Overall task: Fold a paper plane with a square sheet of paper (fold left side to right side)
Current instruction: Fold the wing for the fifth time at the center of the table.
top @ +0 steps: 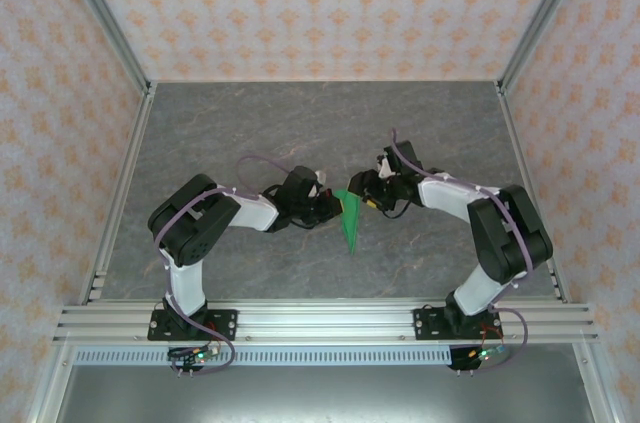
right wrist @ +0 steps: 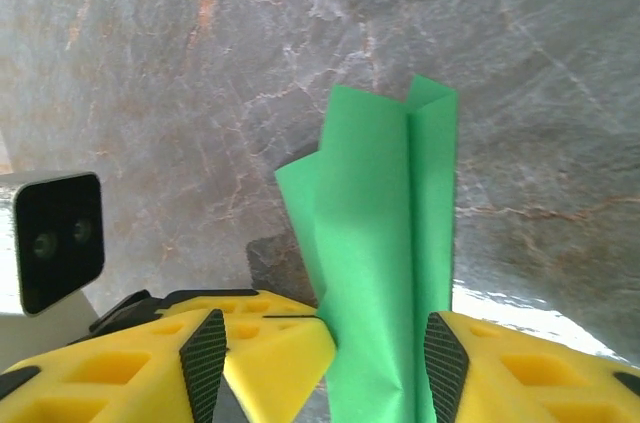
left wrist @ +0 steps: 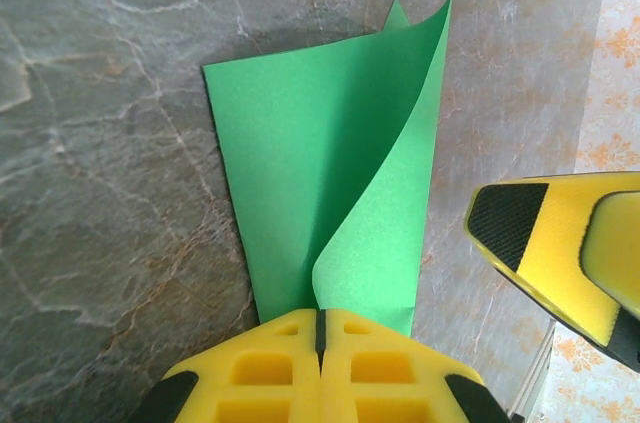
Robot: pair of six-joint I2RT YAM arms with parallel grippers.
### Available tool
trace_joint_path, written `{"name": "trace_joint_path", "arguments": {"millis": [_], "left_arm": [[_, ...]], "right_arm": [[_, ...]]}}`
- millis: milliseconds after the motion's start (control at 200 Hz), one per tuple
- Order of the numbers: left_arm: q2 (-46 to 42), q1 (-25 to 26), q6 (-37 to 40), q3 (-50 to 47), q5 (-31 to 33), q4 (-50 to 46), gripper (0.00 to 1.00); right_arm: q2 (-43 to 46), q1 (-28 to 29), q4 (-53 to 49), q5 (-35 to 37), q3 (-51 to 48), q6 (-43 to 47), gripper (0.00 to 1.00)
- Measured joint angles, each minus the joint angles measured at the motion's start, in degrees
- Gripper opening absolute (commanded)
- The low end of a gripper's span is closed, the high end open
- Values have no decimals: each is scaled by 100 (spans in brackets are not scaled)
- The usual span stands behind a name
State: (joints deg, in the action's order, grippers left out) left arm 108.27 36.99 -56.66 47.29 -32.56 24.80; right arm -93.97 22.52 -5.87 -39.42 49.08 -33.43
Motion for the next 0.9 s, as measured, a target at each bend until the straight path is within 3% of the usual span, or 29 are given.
{"name": "trace_joint_path", "arguments": {"millis": [901], "left_arm": [[114, -2, 133, 142, 7, -203, 0]], "right_arm": [[-424, 210, 205, -195, 323, -61, 54]]}}
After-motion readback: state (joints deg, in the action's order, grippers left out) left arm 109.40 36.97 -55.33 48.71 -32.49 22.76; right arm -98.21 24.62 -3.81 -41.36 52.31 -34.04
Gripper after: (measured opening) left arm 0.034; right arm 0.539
